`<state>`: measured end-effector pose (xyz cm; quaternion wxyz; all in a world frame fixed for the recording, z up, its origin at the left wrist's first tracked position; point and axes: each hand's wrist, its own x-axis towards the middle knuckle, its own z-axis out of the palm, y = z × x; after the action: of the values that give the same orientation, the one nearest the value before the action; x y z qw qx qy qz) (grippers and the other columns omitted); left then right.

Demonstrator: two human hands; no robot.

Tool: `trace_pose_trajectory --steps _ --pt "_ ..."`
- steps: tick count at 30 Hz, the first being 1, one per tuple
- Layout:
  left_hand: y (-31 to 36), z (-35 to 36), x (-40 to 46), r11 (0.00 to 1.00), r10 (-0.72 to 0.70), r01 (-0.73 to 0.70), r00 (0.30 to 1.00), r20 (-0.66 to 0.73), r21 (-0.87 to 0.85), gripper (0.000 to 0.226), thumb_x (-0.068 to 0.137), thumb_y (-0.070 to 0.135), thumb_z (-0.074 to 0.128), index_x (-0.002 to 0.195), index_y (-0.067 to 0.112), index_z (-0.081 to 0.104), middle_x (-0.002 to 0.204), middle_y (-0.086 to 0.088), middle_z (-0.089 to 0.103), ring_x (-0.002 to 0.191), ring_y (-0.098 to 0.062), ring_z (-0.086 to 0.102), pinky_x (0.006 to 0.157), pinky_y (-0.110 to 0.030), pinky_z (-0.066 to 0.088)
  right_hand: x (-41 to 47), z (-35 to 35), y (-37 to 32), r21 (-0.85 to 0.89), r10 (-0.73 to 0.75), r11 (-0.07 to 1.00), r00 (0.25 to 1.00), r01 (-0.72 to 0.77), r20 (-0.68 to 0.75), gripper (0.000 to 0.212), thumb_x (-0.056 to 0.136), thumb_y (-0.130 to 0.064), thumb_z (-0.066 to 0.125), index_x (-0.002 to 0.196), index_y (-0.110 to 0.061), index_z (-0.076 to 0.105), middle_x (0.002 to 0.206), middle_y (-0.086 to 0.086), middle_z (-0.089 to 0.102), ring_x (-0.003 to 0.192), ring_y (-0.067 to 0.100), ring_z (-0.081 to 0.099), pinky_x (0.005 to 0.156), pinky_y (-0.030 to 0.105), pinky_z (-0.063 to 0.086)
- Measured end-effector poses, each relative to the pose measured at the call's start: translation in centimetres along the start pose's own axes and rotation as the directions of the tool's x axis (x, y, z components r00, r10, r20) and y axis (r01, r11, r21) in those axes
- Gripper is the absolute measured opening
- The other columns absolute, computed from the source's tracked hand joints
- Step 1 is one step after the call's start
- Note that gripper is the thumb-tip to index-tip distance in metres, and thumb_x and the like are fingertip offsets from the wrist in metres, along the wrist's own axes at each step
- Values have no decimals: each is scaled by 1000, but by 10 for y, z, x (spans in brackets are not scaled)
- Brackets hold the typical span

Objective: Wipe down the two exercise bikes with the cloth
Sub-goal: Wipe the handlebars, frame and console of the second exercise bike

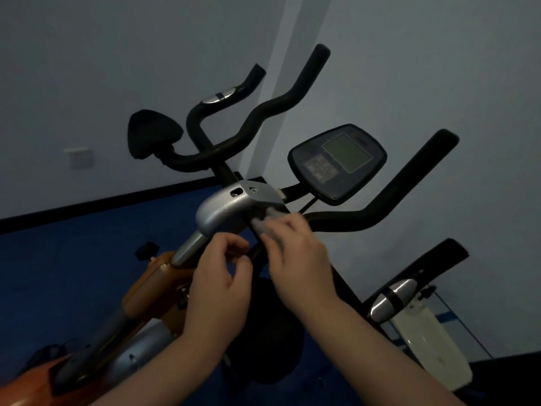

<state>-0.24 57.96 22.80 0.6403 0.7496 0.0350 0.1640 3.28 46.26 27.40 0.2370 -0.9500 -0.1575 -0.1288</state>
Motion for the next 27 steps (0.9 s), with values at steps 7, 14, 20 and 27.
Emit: trace_pose_trajectory --steps 7,14,20,27 --pt "2 2 0 987 -51 39 996 -73 -158 16 82 20 47 78 35 47 80 2 59 70 -16 58 60 -14 46 34 -56 22 -193 -13 980 991 39 136 20 93 -25 56 108 -29 68 106 -8 63 97 14 59 79 31 48" --pt "-1 0 -3 981 -59 32 989 -135 -189 15 85 20 45 77 32 44 74 14 52 67 -3 51 61 -11 41 -1 -14 -19 174 -81 985 928 18 364 20 91 -17 59 105 -21 72 102 -6 67 95 8 62 87 28 49" --pt "-2 -1 -1 998 57 -55 997 -58 42 6 86 36 43 83 37 48 82 13 53 79 -7 55 66 -17 41 43 -55 4 135 -92 989 968 62 232 15 91 -24 58 98 -21 70 92 -10 65 88 4 59 80 25 48" --pt "-4 -2 -2 982 42 -39 999 -14 186 18 83 45 37 84 38 53 88 18 55 80 -1 55 60 -16 34 48 -1 -4 -150 13 989 988 10 155 15 97 -27 49 109 -19 49 117 2 47 86 16 55 68 27 38"
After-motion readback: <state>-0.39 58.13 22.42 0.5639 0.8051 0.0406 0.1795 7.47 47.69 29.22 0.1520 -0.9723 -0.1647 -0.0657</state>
